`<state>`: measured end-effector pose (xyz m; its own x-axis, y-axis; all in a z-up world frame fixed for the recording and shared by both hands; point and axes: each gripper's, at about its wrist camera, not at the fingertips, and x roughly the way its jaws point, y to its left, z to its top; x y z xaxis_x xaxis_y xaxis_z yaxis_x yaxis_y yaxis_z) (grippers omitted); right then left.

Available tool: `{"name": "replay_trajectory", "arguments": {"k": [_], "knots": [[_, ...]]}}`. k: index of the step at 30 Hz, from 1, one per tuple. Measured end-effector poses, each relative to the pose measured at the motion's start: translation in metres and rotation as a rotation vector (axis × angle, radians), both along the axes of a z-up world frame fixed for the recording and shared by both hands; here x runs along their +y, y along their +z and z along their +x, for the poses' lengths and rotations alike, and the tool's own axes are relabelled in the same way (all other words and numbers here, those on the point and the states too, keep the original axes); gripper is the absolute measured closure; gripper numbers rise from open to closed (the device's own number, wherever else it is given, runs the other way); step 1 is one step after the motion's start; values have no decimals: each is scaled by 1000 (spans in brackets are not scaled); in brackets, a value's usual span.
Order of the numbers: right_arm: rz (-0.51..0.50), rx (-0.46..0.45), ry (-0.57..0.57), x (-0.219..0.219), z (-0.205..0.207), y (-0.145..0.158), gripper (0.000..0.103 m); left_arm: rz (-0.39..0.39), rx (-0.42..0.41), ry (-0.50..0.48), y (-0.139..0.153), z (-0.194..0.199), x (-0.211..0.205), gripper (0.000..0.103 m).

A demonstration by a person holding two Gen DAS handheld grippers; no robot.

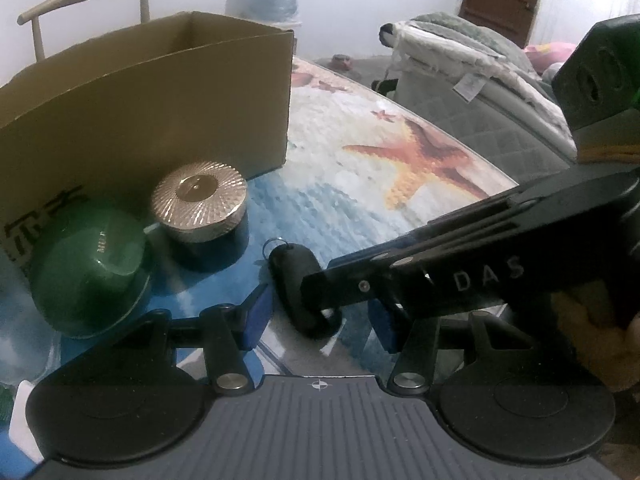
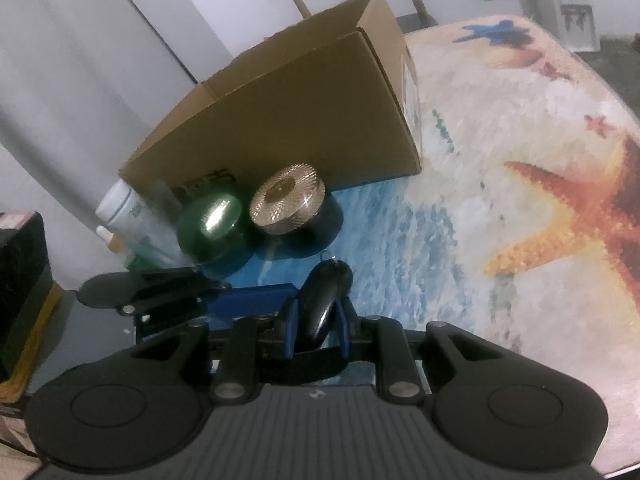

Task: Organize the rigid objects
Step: 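Hold the key fob in the right gripper and adjust the grip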

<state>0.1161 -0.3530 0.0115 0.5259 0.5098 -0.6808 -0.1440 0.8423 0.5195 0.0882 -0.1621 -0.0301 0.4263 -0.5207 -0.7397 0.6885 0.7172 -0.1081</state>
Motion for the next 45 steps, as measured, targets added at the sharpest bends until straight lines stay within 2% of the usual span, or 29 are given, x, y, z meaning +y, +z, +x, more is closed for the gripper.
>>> {"name": "replay_trajectory", "arguments": {"k": [7, 10, 18, 27, 45], "knots": [[101, 26, -17, -9, 1, -3, 80, -1, -1, 6, 1, 1, 0, 51], [187, 35, -4, -12, 3, -4, 80, -1, -4, 8, 1, 0, 0, 52], [158, 30, -34, -13, 3, -3, 80, 4, -14, 14, 1, 0, 1, 58], [100, 54, -60, -13, 1, -5, 80, 4, -12, 11, 1, 2, 1, 58], [109, 83, -88, -11, 5, -8, 80, -35, 2, -20, 1, 4, 8, 57]]}}
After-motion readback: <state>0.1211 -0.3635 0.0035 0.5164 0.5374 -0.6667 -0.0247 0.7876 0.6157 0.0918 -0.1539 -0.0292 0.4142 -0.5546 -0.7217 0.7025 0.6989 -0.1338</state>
